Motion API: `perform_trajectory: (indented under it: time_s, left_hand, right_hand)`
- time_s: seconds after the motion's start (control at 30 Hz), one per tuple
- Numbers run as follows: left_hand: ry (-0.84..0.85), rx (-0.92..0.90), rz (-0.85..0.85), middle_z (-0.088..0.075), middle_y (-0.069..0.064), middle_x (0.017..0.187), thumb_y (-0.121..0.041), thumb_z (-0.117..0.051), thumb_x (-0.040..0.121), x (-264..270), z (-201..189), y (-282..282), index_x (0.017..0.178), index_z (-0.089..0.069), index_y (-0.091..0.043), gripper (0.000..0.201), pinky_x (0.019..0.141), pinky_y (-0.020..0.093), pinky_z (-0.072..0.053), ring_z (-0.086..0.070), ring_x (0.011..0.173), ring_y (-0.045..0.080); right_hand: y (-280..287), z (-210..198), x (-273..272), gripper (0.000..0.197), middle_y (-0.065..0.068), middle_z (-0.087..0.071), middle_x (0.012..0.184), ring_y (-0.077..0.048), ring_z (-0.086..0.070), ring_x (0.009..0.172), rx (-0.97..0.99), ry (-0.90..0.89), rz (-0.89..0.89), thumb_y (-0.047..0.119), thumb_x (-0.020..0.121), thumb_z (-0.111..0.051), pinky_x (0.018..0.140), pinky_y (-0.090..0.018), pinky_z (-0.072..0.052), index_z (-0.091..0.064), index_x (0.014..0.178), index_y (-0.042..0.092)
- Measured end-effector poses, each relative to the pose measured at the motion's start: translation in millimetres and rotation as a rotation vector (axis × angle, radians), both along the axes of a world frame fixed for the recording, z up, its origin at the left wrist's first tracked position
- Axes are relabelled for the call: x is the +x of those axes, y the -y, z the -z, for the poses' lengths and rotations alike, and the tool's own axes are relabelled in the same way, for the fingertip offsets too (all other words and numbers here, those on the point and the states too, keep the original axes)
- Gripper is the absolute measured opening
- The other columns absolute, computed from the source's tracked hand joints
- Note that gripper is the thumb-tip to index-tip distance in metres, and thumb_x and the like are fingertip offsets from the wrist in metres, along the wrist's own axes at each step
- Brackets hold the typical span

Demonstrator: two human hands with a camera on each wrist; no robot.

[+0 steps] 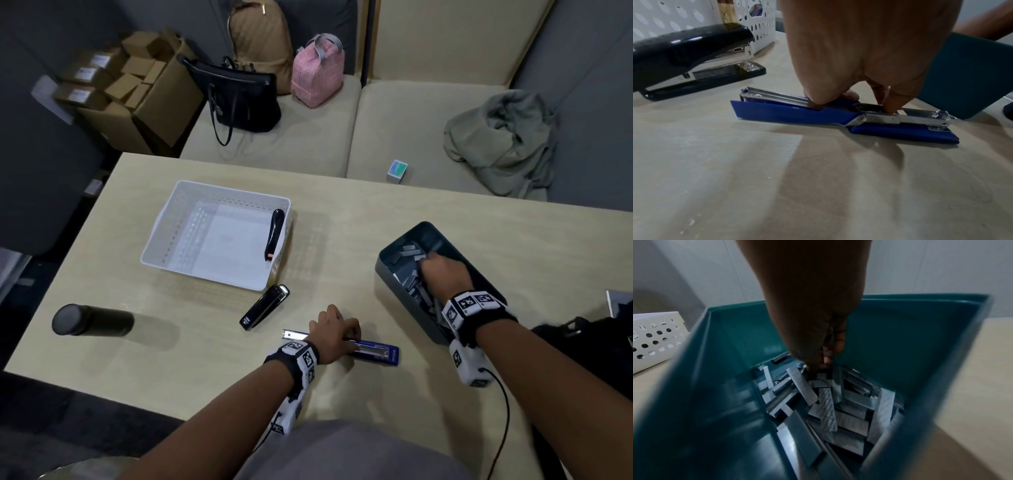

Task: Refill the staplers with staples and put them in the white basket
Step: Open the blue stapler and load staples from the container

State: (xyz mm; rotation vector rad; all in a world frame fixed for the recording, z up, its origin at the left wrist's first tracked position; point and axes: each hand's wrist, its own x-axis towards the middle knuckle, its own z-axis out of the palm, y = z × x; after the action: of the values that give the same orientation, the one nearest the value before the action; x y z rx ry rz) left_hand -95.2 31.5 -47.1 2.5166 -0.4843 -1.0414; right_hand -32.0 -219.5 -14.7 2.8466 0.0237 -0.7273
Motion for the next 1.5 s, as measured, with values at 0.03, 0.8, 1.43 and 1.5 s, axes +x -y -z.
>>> perform_trajectory:
  time_s: [0.03,0.8,1.43,1.5]
  left_hand:
    - [-0.001,0.001,0.001,-0.038,0.005,0.115,-0.039,-0.063,0.085,0.1,-0.2,0.0,0.104,-0.060,-0.031,0.022,0.089,0.040,-0.035,-0.041,0.107,0.026]
    - [0.013,-0.013,-0.009,-0.037,0.003,0.112,-0.036,-0.062,0.085,-1.8,0.8,0.4,0.104,-0.061,-0.030,0.020,0.086,0.037,-0.033,-0.041,0.107,0.024]
    - [0.041,-0.042,-0.002,-0.034,-0.001,0.104,-0.038,-0.062,0.083,-3.9,4.0,-1.4,0.103,-0.061,-0.032,0.021,0.086,0.036,-0.033,-0.041,0.105,0.023]
    - [0.038,-0.053,-0.006,-0.033,-0.002,0.103,-0.039,-0.062,0.083,-3.0,4.1,-2.3,0.102,-0.062,-0.033,0.020,0.084,0.034,-0.032,-0.041,0.105,0.023]
  right_hand:
    - [0.2,-0.2,-1.4,0.021,-0.014,-0.062,0.113,-0.032,-0.067,0.096,0.005,-0.001,0.000,0.006,0.090,-0.055,0.072,-0.039,-0.054,-0.068,0.106,0.006]
    - [-1.8,-4.7,-28.3,0.014,-0.014,-0.069,0.100,-0.034,-0.068,0.090,0.184,-0.028,0.198,0.020,0.085,-0.064,0.070,-0.036,-0.051,-0.066,0.090,0.007]
    - [14.7,2.4,8.0,0.033,-0.014,-0.057,0.119,-0.033,-0.060,0.104,0.416,0.084,0.146,0.009,0.087,-0.053,0.080,-0.039,-0.050,-0.061,0.119,0.010]
    - [8.6,5.3,13.5,0.034,-0.013,-0.057,0.120,-0.033,-0.061,0.104,0.410,0.122,0.101,0.009,0.088,-0.052,0.078,-0.040,-0.052,-0.059,0.121,0.010]
